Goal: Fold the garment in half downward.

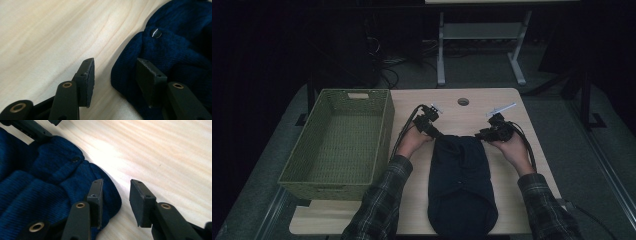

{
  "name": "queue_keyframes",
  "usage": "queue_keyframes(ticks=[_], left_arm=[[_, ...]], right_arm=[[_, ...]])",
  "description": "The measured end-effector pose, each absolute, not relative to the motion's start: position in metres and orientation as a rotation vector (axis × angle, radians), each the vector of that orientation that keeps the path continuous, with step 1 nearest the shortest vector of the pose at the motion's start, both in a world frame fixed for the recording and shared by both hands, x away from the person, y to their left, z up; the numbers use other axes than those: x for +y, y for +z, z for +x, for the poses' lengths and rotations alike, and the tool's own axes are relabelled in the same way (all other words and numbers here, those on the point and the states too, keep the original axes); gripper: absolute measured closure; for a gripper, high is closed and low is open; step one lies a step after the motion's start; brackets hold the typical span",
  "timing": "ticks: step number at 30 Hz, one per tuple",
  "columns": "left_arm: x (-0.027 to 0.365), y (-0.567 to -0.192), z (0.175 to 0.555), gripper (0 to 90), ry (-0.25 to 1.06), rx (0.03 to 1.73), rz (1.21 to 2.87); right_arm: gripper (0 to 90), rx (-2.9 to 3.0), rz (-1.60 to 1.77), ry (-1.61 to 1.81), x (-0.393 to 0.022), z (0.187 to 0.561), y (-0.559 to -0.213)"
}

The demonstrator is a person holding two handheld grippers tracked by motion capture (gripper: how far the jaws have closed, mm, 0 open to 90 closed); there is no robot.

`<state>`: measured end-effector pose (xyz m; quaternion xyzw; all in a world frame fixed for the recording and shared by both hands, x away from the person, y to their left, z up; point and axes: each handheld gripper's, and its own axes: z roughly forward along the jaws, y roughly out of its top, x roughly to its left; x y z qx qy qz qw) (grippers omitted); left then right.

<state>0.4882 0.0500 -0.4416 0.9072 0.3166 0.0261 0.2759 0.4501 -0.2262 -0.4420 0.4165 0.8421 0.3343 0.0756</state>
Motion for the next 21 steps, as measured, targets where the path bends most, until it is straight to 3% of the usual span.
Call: queue_keyframes(ticks=[12, 21], left_arm=[[0.05, -0.452, 0.489, 52.1, 0.017, 0.834, 2.425], [0.047, -0.453, 0.487, 72.9, -0.033, 0.777, 2.439]], right_arm=[[61.3, 2.591, 1.266, 0.98, -0.225, 0.454, -0.458], [76.2, 2.596, 1.313, 1.02, -0.225, 0.452, -0.461]])
